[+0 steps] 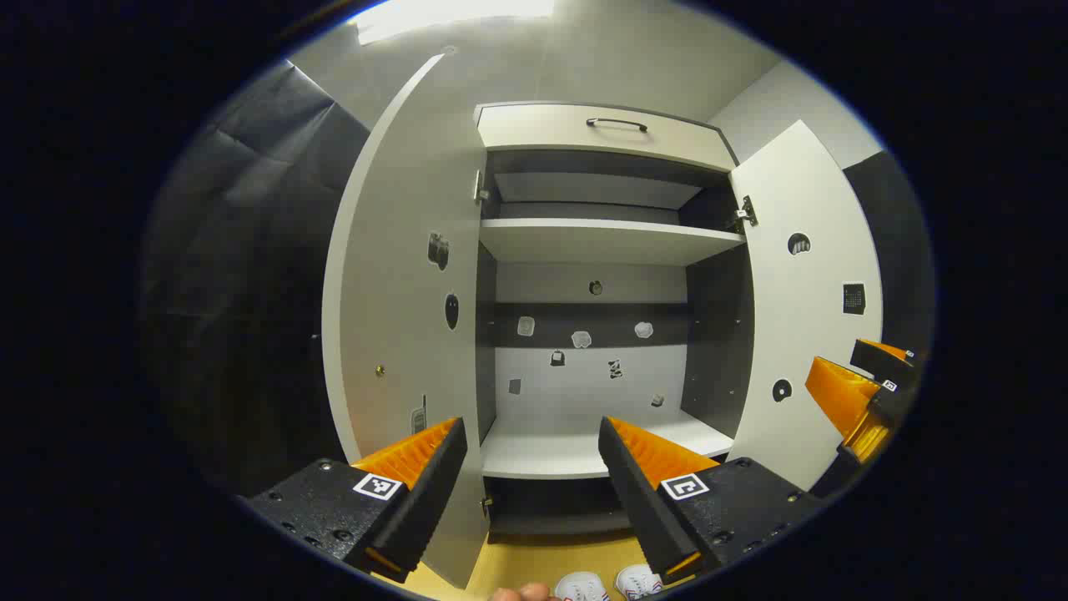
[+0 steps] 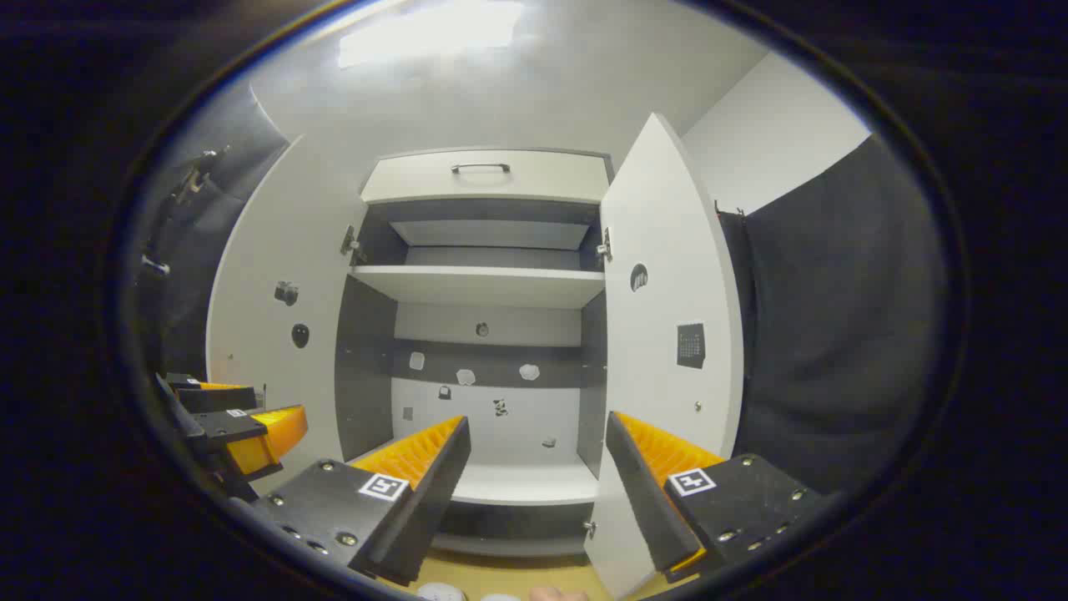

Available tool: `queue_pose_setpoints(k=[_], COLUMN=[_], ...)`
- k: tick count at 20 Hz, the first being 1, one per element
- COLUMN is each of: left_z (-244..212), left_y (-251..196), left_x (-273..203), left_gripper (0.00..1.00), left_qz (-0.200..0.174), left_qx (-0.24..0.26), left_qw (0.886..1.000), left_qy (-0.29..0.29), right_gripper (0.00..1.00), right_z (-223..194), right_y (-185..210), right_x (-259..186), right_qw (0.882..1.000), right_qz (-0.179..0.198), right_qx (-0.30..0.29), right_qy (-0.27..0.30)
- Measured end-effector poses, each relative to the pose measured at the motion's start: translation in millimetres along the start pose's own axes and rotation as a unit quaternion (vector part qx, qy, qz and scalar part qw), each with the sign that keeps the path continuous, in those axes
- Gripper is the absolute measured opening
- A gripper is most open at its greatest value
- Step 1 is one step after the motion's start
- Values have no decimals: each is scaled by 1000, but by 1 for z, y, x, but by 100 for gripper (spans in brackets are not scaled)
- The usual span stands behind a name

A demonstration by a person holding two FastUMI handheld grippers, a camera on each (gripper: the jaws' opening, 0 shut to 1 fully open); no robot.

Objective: Grab one shoe with the right hand and put it into the shoe cabinet, grab the other shoe with the left hand and put it into the shoe cabinet; then close the right door with the right hand and the left door with the left hand.

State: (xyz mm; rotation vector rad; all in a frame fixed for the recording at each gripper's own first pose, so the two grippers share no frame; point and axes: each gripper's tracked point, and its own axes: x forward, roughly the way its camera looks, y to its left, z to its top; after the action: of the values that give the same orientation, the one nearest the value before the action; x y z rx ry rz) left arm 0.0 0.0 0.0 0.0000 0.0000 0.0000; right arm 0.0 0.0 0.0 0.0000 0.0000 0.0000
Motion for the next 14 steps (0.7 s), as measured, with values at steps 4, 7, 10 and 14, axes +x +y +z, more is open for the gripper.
queue_pose_setpoints(k=[4, 7, 10, 14], left_z=[2, 3, 3, 5], left_y=[0, 2, 5, 8], left_x=[-1, -3, -6, -9], left_gripper=[97, 96, 97, 97], left_qz=[2, 5, 10, 16], left_qx=[2, -1, -3, -3], left_qw=[1000, 1000, 1000, 1000], left_qy=[-3, -4, -6, -11], right_gripper=[97, 98, 97, 97], right_z=[-3, -4, -5, -8], right_y=[2, 1, 3, 6], right_x=[0, 3, 3, 3], right_qw=[1000, 1000, 1000, 1000], right_qz=[3, 4, 11, 16], right_qx=[2, 4, 6, 7], right_qy=[9, 10, 11, 16])
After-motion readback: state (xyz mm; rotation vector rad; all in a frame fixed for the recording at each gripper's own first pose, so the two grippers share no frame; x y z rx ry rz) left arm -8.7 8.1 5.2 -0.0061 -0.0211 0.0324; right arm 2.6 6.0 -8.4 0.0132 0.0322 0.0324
